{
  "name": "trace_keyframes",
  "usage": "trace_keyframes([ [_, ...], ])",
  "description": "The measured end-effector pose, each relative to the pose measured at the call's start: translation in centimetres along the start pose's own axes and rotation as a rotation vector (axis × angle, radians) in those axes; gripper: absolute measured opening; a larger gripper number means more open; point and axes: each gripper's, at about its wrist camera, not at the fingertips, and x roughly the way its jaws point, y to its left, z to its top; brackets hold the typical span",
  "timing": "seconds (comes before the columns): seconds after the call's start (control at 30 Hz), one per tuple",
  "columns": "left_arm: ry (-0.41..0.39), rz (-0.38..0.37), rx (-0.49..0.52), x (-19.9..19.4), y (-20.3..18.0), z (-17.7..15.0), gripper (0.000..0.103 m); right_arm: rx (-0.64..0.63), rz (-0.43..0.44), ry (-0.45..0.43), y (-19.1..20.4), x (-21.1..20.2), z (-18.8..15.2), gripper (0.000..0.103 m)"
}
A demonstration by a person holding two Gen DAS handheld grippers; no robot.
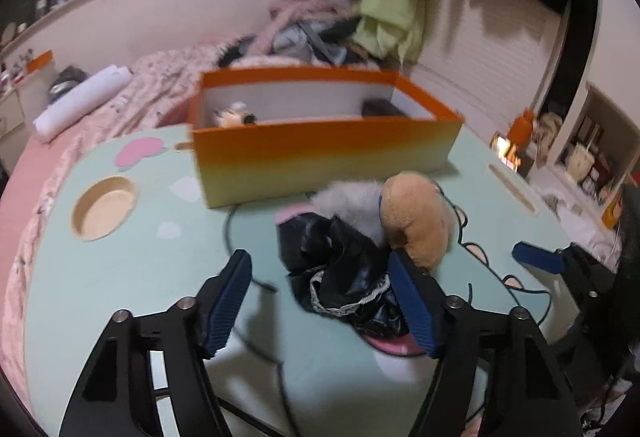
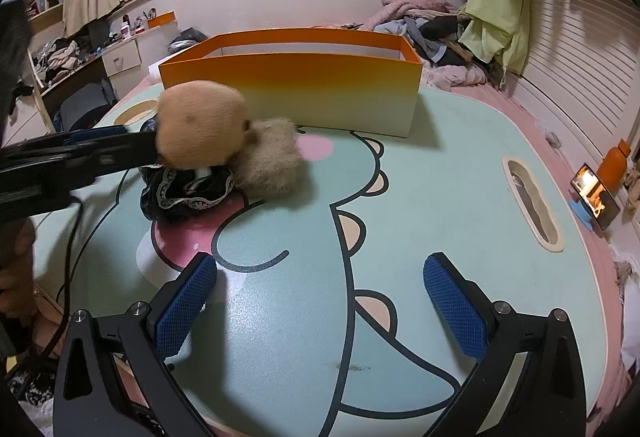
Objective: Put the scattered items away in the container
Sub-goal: 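Grasp the black lace-trimmed satin bag with the left gripper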
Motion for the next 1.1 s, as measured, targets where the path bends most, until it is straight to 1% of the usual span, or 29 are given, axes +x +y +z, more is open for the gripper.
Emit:
trace_keyframes([
  [0.1, 0.076, -0.032, 0.055, 1.6, -1.2, 0.6, 0.069, 0.0, 0.0, 0.0, 0.0, 0.0, 0.0, 0.103],
  [0.13, 0.081, -0.041, 0.071, 1.8, -1.5, 0.8, 0.069, 0.0, 0.0, 0.0, 0.0, 0.0, 0.0, 0.103],
  [0.17, 0.07, -0.058, 0.08, 1.6, -1.7, 0.8, 0.062, 0.0, 0.0, 0.0, 0.0, 0.0, 0.0, 0.103],
  [0.23, 0.062, -0.103, 0.076, 1.2, -1.6, 0.6, 0.043, 0.0, 0.0, -0.001, 0.0, 0.0, 0.0, 0.103],
  [0.27, 0.056, -0.117, 0.066, 0.8, -1.3, 0.5, 0.039, 0.0, 0.0, -0.001, 0.0, 0.0, 0.0, 0.103],
  [0.37, 0.033, -0.123, 0.038, -0.6, -0.4, 0.0, 0.034, 0.001, 0.0, 0.0, 0.1, 0.0, 0.0, 0.103],
  [0.47, -0.009, -0.126, 0.005, -3.1, 0.6, -1.1, 0.034, 0.001, 0.0, 0.0, 0.0, 0.0, -0.1, 0.103],
  [0.57, -0.014, -0.135, -0.016, -4.4, 1.1, -2.4, 0.035, 0.001, 0.0, -0.001, 0.0, 0.0, -0.1, 0.103],
  [0.63, 0.009, -0.083, -0.006, -4.3, 1.1, -3.3, 0.039, 0.001, -0.001, -0.001, 0.0, 0.0, -0.1, 0.103],
  [0.67, 0.013, -0.038, 0.005, -3.9, 1.0, -3.7, 0.045, 0.001, 0.0, -0.002, 0.0, 0.0, -0.1, 0.103],
  [0.7, 0.006, -0.026, 0.007, -3.8, 1.2, -4.0, 0.049, 0.001, 0.0, -0.003, 0.2, 0.0, 0.0, 0.103],
  [0.73, -0.005, -0.025, -0.003, -3.7, 1.4, -4.2, 0.058, 0.001, 0.0, -0.004, 0.2, 0.0, 0.0, 0.103],
  [0.77, -0.013, -0.028, -0.028, -3.5, 1.6, -4.3, 0.064, 0.002, 0.003, -0.007, 0.2, -0.1, 0.1, 0.103],
  [0.8, -0.014, -0.03, -0.045, -3.4, 1.8, -4.3, 0.066, 0.006, 0.021, -0.013, 0.2, -0.2, 0.2, 0.103],
  [0.83, -0.013, -0.035, -0.056, -3.3, 1.9, -4.2, 0.07, 0.007, 0.039, -0.019, 0.3, -0.4, 0.4, 0.103],
  [0.87, -0.013, -0.04, -0.056, -3.2, 2.0, -4.2, 0.072, 0.005, 0.055, -0.03, 0.3, -0.6, 0.5, 0.102],
  [0.97, -0.024, -0.043, -0.029, -2.8, 1.5, -4.3, 0.071, -0.032, 0.071, -0.084, 1.2, -1.4, 1.4, 0.092],
  [1.0, -0.023, -0.048, -0.027, -2.7, 1.4, -4.4, 0.068, -0.053, 0.064, -0.094, 1.8, -1.4, 1.9, 0.086],
  [1.03, -0.021, -0.065, -0.027, -2.6, 1.3, -4.5, 0.056, -0.063, 0.065, -0.09, 2.2, -1.2, 2.3, 0.082],
  [1.07, -0.027, -0.077, -0.029, -2.6, 1.3, -4.6, 0.051, -0.07, 0.081, -0.074, 2.6, -0.8, 2.9, 0.076],
  [1.1, -0.032, -0.079, -0.026, -2.6, 1.2, -4.7, 0.049, -0.069, 0.095, -0.058, 2.9, -0.4, 3.2, 0.071],
])
